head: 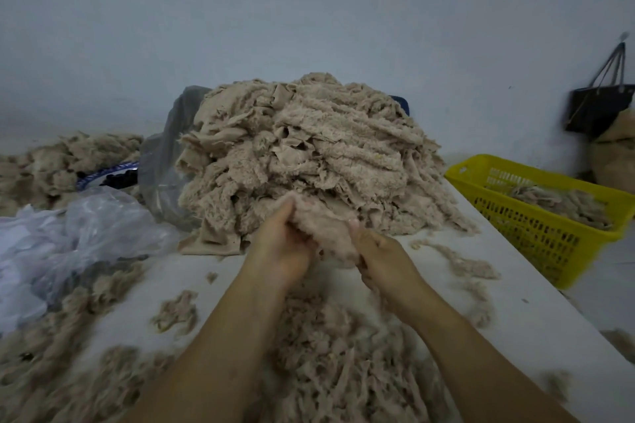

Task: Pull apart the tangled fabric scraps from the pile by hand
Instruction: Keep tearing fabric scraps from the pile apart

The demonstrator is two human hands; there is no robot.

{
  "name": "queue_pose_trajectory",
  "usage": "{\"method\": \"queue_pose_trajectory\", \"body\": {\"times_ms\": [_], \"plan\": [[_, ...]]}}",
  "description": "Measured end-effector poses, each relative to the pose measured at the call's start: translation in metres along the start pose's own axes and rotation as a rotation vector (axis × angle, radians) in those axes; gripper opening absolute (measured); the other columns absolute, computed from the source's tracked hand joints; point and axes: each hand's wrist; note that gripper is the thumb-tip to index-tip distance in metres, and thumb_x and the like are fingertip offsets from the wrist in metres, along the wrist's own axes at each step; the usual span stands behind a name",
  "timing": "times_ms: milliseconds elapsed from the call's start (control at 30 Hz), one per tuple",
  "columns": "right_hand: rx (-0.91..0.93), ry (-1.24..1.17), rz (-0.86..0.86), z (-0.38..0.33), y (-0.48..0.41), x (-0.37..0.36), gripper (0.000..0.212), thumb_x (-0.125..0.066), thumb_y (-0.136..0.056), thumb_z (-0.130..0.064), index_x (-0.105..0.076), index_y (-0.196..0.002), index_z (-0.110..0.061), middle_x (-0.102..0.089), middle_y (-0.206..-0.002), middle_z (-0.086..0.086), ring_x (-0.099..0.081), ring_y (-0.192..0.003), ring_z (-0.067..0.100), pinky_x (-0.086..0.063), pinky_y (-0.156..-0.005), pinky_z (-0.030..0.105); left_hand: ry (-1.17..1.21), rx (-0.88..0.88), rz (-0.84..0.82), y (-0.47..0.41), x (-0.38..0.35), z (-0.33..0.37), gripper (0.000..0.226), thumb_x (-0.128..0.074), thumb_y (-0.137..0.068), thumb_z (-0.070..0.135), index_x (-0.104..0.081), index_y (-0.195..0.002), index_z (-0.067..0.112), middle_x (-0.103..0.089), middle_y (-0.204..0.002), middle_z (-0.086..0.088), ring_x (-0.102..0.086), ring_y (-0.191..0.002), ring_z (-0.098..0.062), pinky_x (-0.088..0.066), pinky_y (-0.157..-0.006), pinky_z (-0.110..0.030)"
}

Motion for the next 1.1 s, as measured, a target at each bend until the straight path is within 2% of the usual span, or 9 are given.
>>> {"method": "queue_pose_trajectory", "body": {"times_ms": [200,267,367,533,733,900,1000,1067,1100], "plan": [[-0.077,-0.022,0.181,0.008,-0.004,0.025,0.066,-0.036,-0.092,-0.069,-0.056,-0.048,-0.025,-0.043,-0.05,-0.004,-0.042,-0.044,0.012,-0.04,-0.058,0.029,-0.078,-0.054,-0.13,0.001,0.015,0.034,0.03,-0.047,-0.101,0.019,-0.055,-0.073,0.015,-0.04,-0.049,0.007,-0.035,-0.035,-0.004,-0.031,-0.032,-0.014],[-0.022,0.146,0.042,0.012,-0.005,0.019,0.056,-0.031,-0.091,-0.072,-0.071,-0.077,-0.035,-0.066,-0.085,-0.01,-0.061,-0.075,0.001,-0.044,-0.069,0.014,-0.382,0.013,-0.197,0.01,0.011,0.024,0.017,-0.05,-0.094,0.015,-0.053,-0.078,0.013,-0.04,-0.051,0.003,-0.035,-0.037,-0.006,-0.029,-0.035,-0.016],[0.095,0.289,-0.087,0.019,-0.007,0.003,0.04,-0.054,-0.096,-0.05,-0.044,-0.134,-0.044,-0.033,-0.139,-0.019,-0.049,-0.11,-0.013,-0.043,-0.082,0.007,-0.799,-0.037,-0.186,0.022,-0.001,0.009,0.021,-0.048,-0.089,0.0,-0.063,-0.076,0.007,-0.061,-0.06,-0.007,-0.059,-0.05,-0.013,-0.047,-0.047,-0.02],[0.196,0.239,-0.036,0.02,-0.005,-0.004,0.038,-0.057,-0.085,-0.018,-0.051,-0.118,-0.035,-0.057,-0.115,-0.013,-0.054,-0.093,-0.021,-0.042,-0.078,0.003,-1.202,-0.084,-0.402,0.036,-0.012,0.006,0.046,-0.048,-0.089,-0.008,-0.073,-0.063,0.02,-0.072,-0.074,0.001,-0.065,-0.075,-0.012,-0.052,-0.073,-0.022],[0.103,0.168,0.042,0.008,-0.003,0.01,0.034,-0.048,-0.103,-0.028,-0.054,-0.083,-0.056,-0.059,-0.066,-0.018,-0.054,-0.058,-0.003,-0.04,-0.054,0.013,-0.748,-0.256,-0.214,0.03,-0.012,0.021,0.041,-0.048,-0.094,0.003,-0.076,-0.07,0.02,-0.072,-0.068,-0.003,-0.068,-0.061,-0.014,-0.053,-0.052,-0.019],[-0.086,-0.195,0.059,0.001,0.0,0.011,0.038,-0.047,-0.103,-0.03,-0.049,-0.066,-0.021,-0.048,-0.058,-0.004,-0.046,-0.048,0.008,-0.039,-0.049,0.018,-0.244,-0.059,-0.241,0.02,0.002,0.027,0.038,-0.043,-0.097,0.023,-0.08,-0.09,0.015,-0.076,-0.1,-0.009,-0.076,-0.085,-0.024,-0.061,-0.066,-0.034],[-0.13,-0.132,-0.002,0.003,-0.002,0.01,0.026,-0.046,-0.103,-0.027,-0.062,-0.088,-0.013,-0.052,-0.066,0.007,-0.05,-0.058,0.019,-0.044,-0.057,0.03,-0.166,-0.076,-0.117,0.014,0.006,0.024,0.043,-0.043,-0.1,0.028,-0.082,-0.091,0.01,-0.076,-0.105,-0.013,-0.075,-0.089,-0.028,-0.062,-0.065,-0.041],[-0.138,-0.061,0.029,0.003,-0.005,0.011,0.02,-0.043,-0.103,-0.025,-0.029,-0.117,-0.024,-0.035,-0.057,-0.001,-0.031,-0.047,0.012,-0.03,-0.05,0.03,-0.142,-0.1,-0.089,0.01,0.005,0.023,0.044,-0.042,-0.101,0.028,-0.08,-0.098,0.007,-0.074,-0.109,-0.016,-0.074,-0.094,-0.03,-0.06,-0.073,-0.042],[-0.137,-0.048,0.054,0.003,-0.006,0.011,0.031,-0.043,-0.102,-0.024,-0.029,-0.074,-0.025,-0.029,-0.055,-0.005,-0.025,-0.045,0.011,-0.024,-0.05,0.031,-0.13,-0.103,-0.085,0.008,0.005,0.022,0.045,-0.041,-0.101,0.028,-0.08,-0.097,0.007,-0.074,-0.11,-0.017,-0.074,-0.095,-0.03,-0.059,-0.075,-0.043]]}}
Point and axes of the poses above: each hand's wrist, its own y-axis away from the middle knuckle, its own x-axis out of the back of the hand, z = x × y
